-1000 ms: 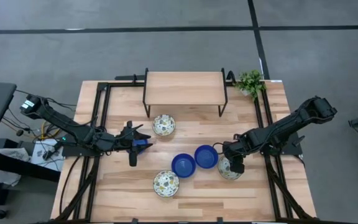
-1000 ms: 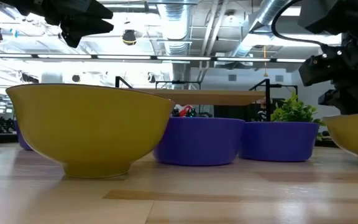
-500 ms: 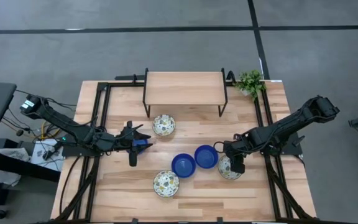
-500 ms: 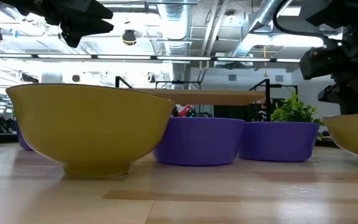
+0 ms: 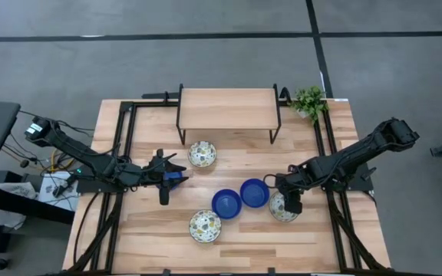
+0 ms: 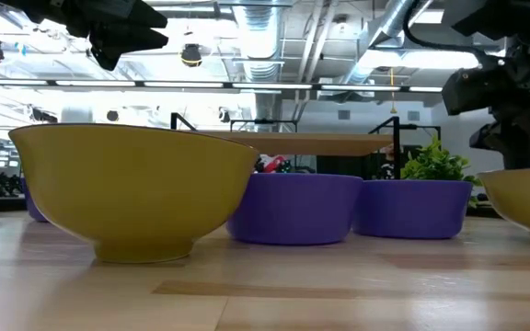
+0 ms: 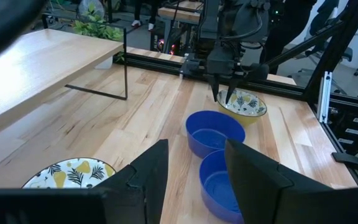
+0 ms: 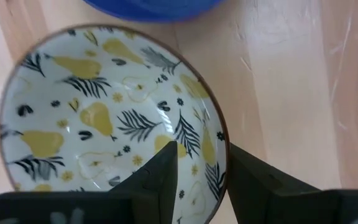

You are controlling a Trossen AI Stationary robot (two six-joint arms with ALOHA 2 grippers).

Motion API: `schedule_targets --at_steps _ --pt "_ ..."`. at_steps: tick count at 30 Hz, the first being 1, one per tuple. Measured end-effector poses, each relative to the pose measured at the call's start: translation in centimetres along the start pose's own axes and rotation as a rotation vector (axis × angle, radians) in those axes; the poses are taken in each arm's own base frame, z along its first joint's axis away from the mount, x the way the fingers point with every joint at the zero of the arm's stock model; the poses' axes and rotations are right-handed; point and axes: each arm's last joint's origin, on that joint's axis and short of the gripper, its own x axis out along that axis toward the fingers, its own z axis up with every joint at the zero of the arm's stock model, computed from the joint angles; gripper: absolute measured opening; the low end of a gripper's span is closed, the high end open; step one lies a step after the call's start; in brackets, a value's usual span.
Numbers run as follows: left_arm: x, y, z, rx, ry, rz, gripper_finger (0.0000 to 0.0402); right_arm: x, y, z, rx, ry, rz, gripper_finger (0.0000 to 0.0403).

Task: Pick & Place Mini bowls
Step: Put the right white patterned bowl on the shelf

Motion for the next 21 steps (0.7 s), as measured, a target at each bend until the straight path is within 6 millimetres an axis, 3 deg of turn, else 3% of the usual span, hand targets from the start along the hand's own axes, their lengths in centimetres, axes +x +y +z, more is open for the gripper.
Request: schedule_targets --at_steps 21 --pt "0.00 0.00 0.00 0.000 0.000 0.000 0.0157 -0.24 0.10 0.24 0.001 -0.011 0.000 0.0109"
